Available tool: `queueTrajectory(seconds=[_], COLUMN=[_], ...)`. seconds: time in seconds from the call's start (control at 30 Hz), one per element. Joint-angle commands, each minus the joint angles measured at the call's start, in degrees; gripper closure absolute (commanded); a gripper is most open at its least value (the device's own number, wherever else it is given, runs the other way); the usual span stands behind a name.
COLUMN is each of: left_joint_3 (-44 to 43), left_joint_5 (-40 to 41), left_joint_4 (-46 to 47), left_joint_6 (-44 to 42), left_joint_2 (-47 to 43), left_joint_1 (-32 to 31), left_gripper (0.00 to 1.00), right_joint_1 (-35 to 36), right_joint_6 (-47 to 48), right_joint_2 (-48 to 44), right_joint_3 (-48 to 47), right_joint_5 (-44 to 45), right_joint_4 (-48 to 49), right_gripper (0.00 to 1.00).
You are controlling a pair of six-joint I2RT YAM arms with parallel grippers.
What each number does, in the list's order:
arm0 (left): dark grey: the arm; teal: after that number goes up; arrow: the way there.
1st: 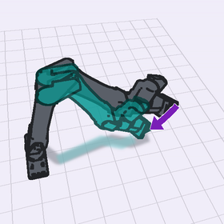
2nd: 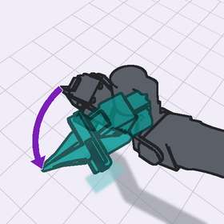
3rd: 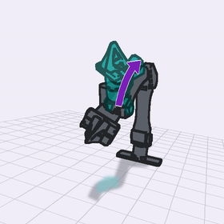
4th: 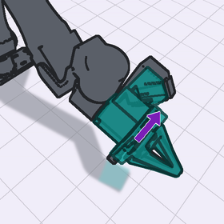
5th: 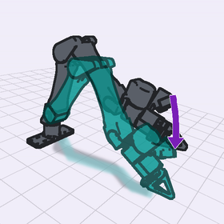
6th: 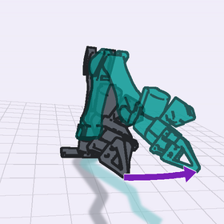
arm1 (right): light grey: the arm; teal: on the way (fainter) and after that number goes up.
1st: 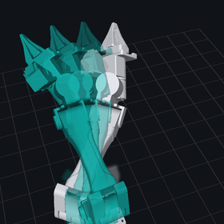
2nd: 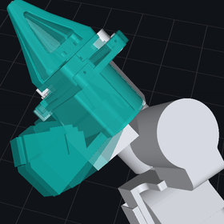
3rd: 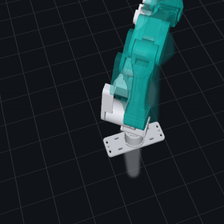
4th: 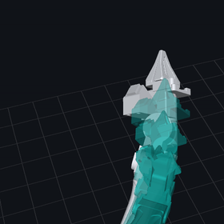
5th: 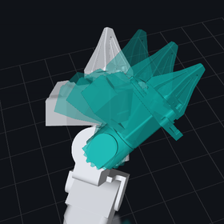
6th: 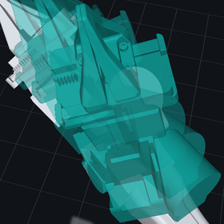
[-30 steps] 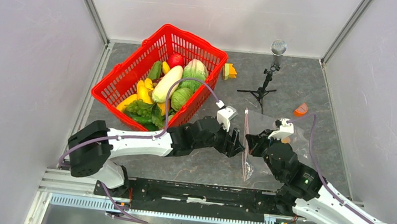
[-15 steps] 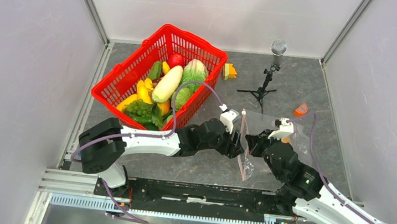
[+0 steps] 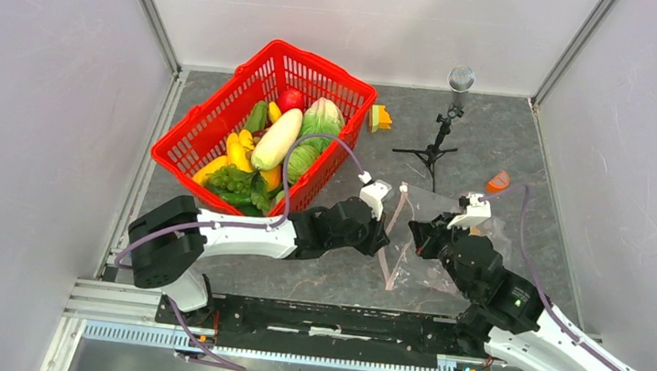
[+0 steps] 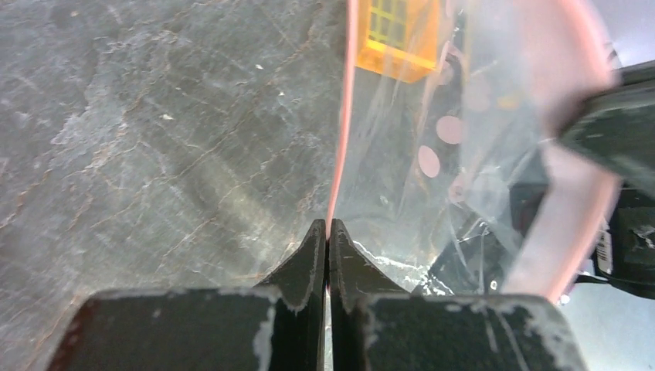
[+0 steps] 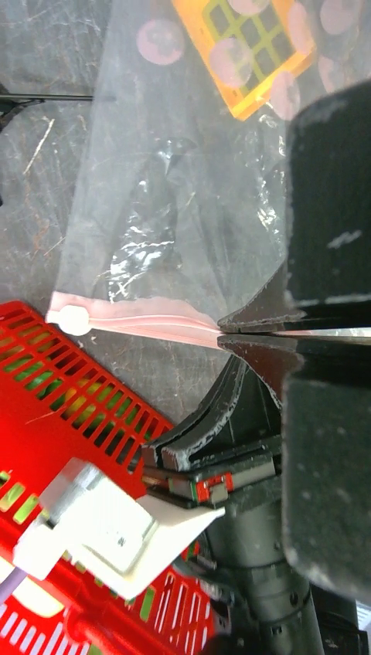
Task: Place the food in the zip-top bag and seal the zipper
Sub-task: Open the zipper of the food storage bag at the center of the board.
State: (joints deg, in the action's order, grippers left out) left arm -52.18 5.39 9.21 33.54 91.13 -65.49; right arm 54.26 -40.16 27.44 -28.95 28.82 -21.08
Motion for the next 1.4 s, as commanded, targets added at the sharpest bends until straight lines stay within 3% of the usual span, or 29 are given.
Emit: queueTrajectory(seconds=[0.0,0.2,0.4,0.53,0.73,0.8,1.1,1.23,1.3,1.37], left_joint_3=[0.5,-2.3,-8.8,-9.5,-10.3,-10.4,-10.3,-9.6,-9.3,-9.0], left_joint_5=[6.1,6.6,3.2,3.5,2.0,2.2,3.6,4.9,5.3,6.3], left_joint_4=[-2.4,-5.2,-8.7,-8.9,-8.9,-8.9,-8.9,-10.0,-11.1,-12.5], left_joint_6=[-2.6,-1.0,1.4,2.9,4.1,4.5,5.6,4.8,3.9,3.4], left_joint_2=[-3.4,-4.6,-3.1,-2.6,-1.7,-1.7,-2.8,-4.8,-6.0,-7.1], left_joint_1=[-0.2,-0.1,-0.2,-0.3,-0.4,-0.3,-0.3,-0.3,-0.4,-0.3], left_gripper=[0.98,0.98,0.98,0.98,0.98,0.98,0.98,0.98,0.98,0.98], right_joint_1=[0.1,0.1,0.2,0.4,0.5,0.8,3.3,5.1,5.3,5.2], right_joint_6=[3.3,6.3,5.8,4.6,3.8,2.7,0.3,-0.3,0.7,2.2], right_joint_2=[0.0,7.5,16.4,17.4,17.9,17.5,19.5,19.2,17.9,16.0], right_joint_3=[-5.4,-15.1,-20.8,-21.3,-19.9,-18.3,-16.4,-16.6,-16.0,-14.6], right_joint_5=[0.1,1.3,2.1,4.3,2.7,2.1,3.6,5.5,4.0,1.1], right_joint_4=[-2.3,-15.6,-24.7,-25.7,-21.9,-19.0,-16.6,-16.0,-13.6,-9.6], right_gripper=[1.00,1.00,0.93,0.84,0.60,0.58,0.62,0.80,0.96,0.99])
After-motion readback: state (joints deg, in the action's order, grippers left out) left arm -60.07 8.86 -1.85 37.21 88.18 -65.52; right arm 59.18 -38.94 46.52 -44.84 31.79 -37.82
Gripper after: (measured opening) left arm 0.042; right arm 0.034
